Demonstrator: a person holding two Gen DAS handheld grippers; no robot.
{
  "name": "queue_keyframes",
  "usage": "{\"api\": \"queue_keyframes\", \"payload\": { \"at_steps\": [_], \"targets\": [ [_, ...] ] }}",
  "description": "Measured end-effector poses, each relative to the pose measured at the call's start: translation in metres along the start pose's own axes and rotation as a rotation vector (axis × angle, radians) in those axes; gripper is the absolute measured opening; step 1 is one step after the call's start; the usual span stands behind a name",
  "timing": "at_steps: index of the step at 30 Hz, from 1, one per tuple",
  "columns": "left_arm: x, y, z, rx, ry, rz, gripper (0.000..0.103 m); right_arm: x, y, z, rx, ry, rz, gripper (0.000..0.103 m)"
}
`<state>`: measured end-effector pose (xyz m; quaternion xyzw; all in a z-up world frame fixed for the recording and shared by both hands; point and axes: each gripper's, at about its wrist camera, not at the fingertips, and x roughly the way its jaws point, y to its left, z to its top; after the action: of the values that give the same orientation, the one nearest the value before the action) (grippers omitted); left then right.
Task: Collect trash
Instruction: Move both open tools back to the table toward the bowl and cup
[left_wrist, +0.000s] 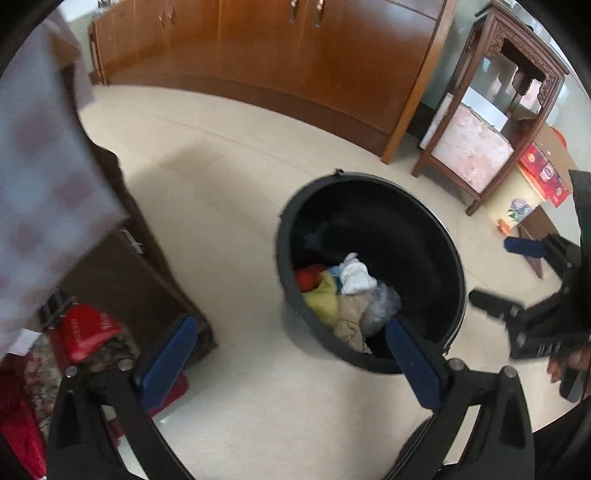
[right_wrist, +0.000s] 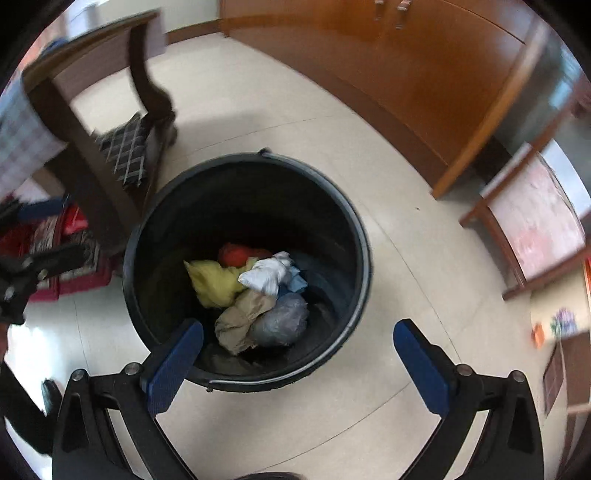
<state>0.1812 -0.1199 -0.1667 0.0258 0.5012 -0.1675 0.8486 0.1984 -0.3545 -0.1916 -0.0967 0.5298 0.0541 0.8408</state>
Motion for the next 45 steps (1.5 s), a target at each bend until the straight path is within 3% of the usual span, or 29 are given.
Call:
{"api": "queue_keyframes", "payload": {
  "at_steps": [10, 26, 31, 39, 45],
  "targets": [
    [-0.063, 0.021, -0.007, -0.041, -0.114, 0.069, 0.103, -0.049, 0.015, 0.005, 0.096, -0.088, -0.006, 0.103],
    [-0.119, 0.037, -0.013, -0.048, -0.232, 0.136, 0.103, -0.111, 0.067, 0.021, 0.069, -0.199, 0.045, 0.103],
    [-0.144, 0.060, -0.014, -0.097, -0.269, 0.165, 0.103, -0.129, 0.088, 0.036, 0.062, -0.232, 0.080, 0.103],
    [-0.186, 0.108, -0.018, -0.178, -0.367, 0.240, 0.103, -0.161, 0.146, 0.070, -0.019, -0.363, 0.145, 0.103],
    [-0.210, 0.143, -0.033, -0.240, -0.400, 0.299, 0.103, -0.171, 0.185, 0.093, -0.077, -0.385, 0.183, 0.103]
  ]
}}
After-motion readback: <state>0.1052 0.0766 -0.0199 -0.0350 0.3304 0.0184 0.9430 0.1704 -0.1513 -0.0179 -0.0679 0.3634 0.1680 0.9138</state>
